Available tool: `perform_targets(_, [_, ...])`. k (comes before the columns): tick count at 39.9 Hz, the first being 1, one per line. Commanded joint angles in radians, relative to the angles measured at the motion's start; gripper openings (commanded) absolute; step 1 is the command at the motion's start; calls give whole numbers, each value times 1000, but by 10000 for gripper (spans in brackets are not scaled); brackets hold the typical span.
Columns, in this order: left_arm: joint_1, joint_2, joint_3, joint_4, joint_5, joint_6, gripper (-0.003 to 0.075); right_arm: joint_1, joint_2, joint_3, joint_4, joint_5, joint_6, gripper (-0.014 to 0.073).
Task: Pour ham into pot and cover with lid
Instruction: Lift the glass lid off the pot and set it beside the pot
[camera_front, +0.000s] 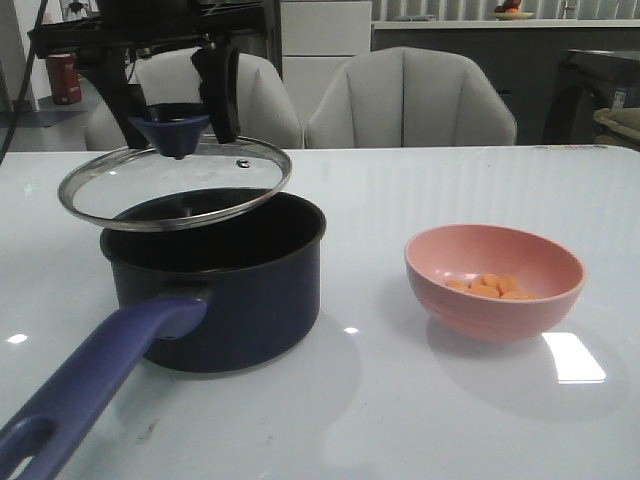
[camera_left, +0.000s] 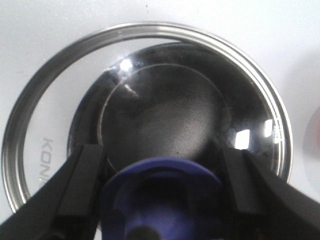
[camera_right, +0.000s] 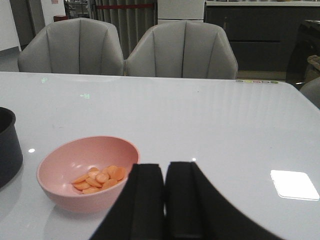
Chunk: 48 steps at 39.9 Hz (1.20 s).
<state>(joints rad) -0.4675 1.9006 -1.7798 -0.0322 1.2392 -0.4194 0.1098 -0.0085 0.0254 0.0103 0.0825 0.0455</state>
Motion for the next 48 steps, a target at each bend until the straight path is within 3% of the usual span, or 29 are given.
perform_targets(1, [43, -79, -29, -10, 47, 42, 113, -8, -21, 11, -10, -82, -2, 157])
perform_targets(13, [247, -146, 109, -8, 37, 156, 113, -8, -21, 11, -10, -82, -2, 157])
perform_targets(24, [416, -167, 272, -13, -70, 243, 113, -8, -21, 11, -10, -82, -2, 157])
perform_targets(35, [471, -163, 447, -13, -300, 250, 115, -8, -21, 11, -10, -82, -2, 157])
perform_targets(42, [485, -105, 465, -15, -318, 278, 120, -8, -21, 11, -10, -82, -2, 157])
perform_targets(48, [485, -68, 465, -28, -314, 299, 225, -8, -21, 11, -10, -82, -2, 157])
